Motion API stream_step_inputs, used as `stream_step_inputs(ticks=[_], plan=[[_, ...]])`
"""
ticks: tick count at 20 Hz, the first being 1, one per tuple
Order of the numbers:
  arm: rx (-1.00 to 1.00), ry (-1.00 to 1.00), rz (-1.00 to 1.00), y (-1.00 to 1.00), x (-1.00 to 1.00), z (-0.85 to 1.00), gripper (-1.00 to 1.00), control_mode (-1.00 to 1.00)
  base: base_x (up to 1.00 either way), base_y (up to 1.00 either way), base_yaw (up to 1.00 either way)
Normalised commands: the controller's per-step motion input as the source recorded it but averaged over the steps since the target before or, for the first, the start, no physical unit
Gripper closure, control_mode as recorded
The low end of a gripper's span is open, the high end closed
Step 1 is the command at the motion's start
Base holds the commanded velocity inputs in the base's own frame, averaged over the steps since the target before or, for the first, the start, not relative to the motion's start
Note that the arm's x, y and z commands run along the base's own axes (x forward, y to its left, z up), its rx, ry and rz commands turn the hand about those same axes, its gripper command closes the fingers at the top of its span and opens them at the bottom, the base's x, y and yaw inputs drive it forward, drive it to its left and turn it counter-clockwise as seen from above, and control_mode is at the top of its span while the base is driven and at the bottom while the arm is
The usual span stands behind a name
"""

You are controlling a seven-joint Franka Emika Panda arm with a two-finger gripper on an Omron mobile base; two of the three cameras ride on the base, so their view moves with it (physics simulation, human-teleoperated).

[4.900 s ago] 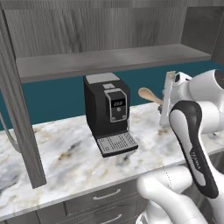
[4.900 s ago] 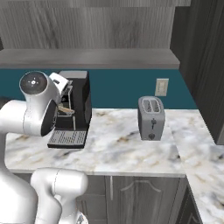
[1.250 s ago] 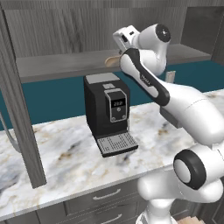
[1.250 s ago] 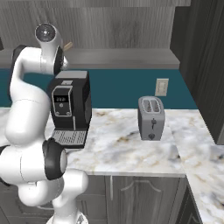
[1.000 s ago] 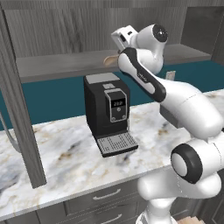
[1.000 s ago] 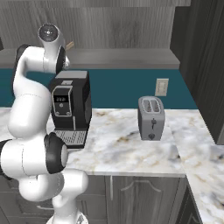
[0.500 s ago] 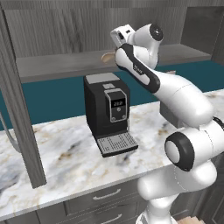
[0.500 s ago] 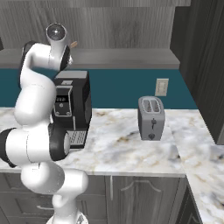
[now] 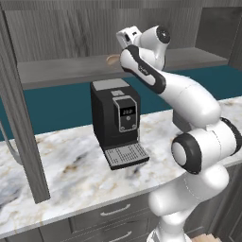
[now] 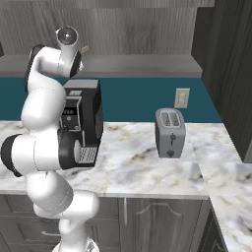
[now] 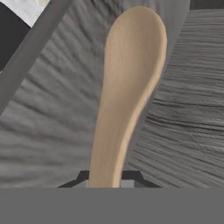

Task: Organize the utensils by type. Pick up the wooden spoons from the counter and place them in the open cabinet. Then pick up the metallic utensils from the counter and place them in the open drawer.

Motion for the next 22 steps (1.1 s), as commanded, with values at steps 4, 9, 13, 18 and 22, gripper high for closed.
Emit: stream_step_inputs(ticks=[4,9,13,18,22], plan=[[0.00,0.00,0.00,0.12,0.21,-0.12,1.00,-1.00,0.00,0.00,0.00],[0.00,0.00,0.00,0.11,0.26,-0.11,1.00,-1.00,0.00,0.00,0.00],[0.00,0.00,0.00,0.10,0.25,-0.10,1.00,-1.00,0.00,0.00,0.00],[0.00,0.00,0.00,0.10,0.23,-0.14,1.00,-1.00,0.00,0.00,0.00],[0.00,0.02,0.00,0.14,0.12,-0.25,1.00,-1.00,0.00,0.00,0.00]])
